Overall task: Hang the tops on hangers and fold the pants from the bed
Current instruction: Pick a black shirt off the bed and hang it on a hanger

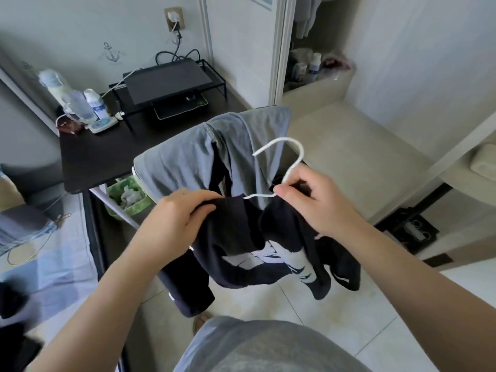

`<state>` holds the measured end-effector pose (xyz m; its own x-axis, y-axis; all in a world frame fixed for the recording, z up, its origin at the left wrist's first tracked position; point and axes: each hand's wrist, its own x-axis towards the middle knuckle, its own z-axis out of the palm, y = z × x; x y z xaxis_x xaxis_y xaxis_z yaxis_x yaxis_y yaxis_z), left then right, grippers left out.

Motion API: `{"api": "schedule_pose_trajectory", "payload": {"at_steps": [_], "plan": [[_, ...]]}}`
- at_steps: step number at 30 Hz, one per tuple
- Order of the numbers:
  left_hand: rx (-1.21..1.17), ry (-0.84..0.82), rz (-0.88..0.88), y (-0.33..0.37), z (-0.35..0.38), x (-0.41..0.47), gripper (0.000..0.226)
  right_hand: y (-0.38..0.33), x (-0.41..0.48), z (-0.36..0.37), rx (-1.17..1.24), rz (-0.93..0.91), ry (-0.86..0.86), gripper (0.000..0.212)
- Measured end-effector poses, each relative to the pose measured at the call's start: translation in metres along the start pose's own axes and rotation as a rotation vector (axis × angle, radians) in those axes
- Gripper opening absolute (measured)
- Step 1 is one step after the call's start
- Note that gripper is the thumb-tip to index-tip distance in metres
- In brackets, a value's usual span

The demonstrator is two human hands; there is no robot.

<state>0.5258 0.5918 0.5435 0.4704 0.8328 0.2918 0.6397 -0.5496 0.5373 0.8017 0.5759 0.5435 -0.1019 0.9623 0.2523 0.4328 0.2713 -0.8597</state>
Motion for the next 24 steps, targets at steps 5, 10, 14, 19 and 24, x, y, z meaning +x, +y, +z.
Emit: {"api": "schedule_pose_trajectory", "payload": {"at_steps": [5, 10, 14, 19, 24], "plan": [[0.046, 0.041, 0.068, -0.026, 0.005, -0.002, 0.025, 0.014, 0.002, -0.027, -0.002, 0.194, -0.092, 0.029], [-0.003, 0.024, 0.001, -0.028, 0.024, 0.000, 0.030, 0.018, 0.003, -0.036, -0.174, 0.221, -0.261, 0.042], [-0.047, -0.026, -0.052, -0.026, 0.024, 0.001, 0.036, 0.020, 0.003, -0.043, -0.222, 0.216, -0.213, 0.043], [-0.086, 0.001, -0.109, -0.029, 0.024, 0.006, 0.038, 0.021, -0.001, -0.042, -0.147, 0.173, -0.124, 0.041], [-0.099, 0.221, -0.283, -0.036, 0.033, -0.001, 0.046, 0.021, -0.003, -0.050, -0.126, 0.169, -0.077, 0.042]]}}
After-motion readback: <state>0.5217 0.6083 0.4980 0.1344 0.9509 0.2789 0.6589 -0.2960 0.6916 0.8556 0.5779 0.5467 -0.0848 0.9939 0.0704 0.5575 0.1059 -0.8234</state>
